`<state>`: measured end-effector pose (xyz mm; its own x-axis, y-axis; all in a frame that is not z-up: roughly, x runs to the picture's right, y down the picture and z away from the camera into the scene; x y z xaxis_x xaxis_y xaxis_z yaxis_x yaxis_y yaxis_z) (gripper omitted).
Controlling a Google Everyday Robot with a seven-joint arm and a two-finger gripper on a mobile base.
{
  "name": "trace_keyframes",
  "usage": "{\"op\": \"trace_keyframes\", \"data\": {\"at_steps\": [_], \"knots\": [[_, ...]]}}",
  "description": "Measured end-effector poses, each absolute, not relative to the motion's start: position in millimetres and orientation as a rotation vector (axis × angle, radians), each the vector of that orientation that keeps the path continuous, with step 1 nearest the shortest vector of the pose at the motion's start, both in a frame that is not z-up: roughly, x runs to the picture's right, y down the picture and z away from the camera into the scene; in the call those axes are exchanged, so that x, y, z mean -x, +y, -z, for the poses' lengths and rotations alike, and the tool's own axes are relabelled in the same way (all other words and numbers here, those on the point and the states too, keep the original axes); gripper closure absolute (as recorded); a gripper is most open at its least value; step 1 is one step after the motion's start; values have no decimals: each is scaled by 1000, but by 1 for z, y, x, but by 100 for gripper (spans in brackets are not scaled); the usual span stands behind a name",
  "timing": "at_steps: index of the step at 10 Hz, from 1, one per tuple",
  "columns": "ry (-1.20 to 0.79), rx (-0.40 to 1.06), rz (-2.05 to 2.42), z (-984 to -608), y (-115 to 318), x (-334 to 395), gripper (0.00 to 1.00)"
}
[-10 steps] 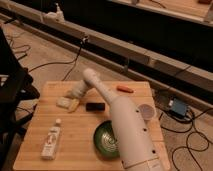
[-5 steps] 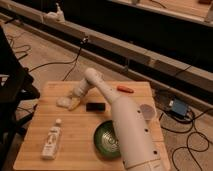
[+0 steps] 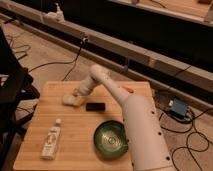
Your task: Place the white sponge in the ceramic bowl
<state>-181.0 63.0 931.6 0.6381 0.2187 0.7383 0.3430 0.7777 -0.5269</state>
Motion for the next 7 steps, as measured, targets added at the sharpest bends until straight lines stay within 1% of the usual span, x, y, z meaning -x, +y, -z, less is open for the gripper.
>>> {"op": "trace_keyframes", "data": {"at_steps": [2,4,7], "knots": [[-929,688,129,-900,55,167,90],[-962,699,193,-867,57,151,90],[-945,715,242,-834,69,114,90]]}}
